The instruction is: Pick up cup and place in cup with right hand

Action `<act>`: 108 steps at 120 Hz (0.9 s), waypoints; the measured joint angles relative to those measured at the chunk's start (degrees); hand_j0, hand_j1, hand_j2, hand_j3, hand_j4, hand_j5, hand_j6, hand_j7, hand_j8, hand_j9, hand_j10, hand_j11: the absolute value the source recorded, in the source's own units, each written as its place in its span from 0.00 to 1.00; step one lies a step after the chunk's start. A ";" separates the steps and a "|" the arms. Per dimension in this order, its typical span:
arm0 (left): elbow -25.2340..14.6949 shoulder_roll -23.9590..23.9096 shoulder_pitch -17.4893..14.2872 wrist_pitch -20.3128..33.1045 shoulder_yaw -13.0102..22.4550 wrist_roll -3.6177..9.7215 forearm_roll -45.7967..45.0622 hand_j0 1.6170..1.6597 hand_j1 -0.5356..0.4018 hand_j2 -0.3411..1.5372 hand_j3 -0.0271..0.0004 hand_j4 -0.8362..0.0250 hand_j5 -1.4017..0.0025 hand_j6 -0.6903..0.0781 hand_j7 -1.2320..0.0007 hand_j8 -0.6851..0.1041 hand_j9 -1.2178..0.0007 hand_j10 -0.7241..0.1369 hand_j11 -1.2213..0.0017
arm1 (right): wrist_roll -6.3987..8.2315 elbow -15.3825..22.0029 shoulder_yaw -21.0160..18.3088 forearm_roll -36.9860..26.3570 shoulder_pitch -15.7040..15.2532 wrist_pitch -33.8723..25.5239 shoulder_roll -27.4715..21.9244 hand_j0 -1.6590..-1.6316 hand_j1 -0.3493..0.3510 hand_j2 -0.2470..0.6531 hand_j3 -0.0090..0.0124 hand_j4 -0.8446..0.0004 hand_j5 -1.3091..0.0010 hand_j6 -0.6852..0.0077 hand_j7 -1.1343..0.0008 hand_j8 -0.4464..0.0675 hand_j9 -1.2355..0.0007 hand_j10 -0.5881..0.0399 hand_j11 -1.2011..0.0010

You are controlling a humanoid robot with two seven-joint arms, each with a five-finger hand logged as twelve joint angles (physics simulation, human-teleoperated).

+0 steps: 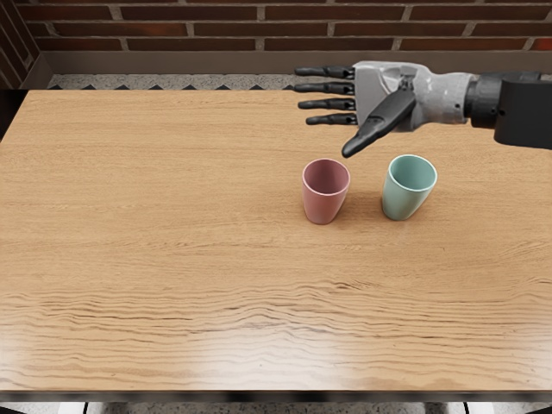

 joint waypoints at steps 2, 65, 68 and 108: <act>0.00 0.00 0.00 0.00 0.00 0.00 0.00 0.96 0.94 0.18 0.98 0.97 1.00 0.90 1.00 0.87 1.00 0.84 1.00 | -0.02 0.00 -0.01 -0.02 -0.04 -0.01 0.06 0.04 0.05 0.27 0.42 0.96 0.97 0.95 0.96 0.81 0.97 0.89 0.97; 0.00 0.00 0.00 0.00 0.00 0.00 0.00 0.96 0.94 0.18 0.98 0.97 1.00 0.90 1.00 0.87 1.00 0.84 1.00 | -1.08 3.35 2.44 -41.55 1.37 -5.47 6.24 0.04 0.06 0.27 0.42 0.96 0.97 0.94 0.96 0.80 0.96 0.88 0.96; 0.00 0.00 0.00 0.00 0.00 0.00 0.00 0.96 0.94 0.18 0.98 0.97 1.00 0.90 1.00 0.87 1.00 0.84 1.00 | -1.11 3.82 2.03 -43.30 1.40 -6.34 6.44 0.04 0.06 0.27 0.42 0.96 0.97 0.94 0.96 0.80 0.96 0.88 0.96; 0.00 0.00 0.00 0.00 0.00 0.00 0.00 0.96 0.94 0.18 0.99 0.97 1.00 0.90 1.00 0.87 1.00 0.84 1.00 | -1.32 4.50 -8.61 -55.68 1.51 -18.94 10.79 0.04 0.07 0.27 0.42 0.95 0.96 0.93 0.96 0.79 0.96 0.87 0.96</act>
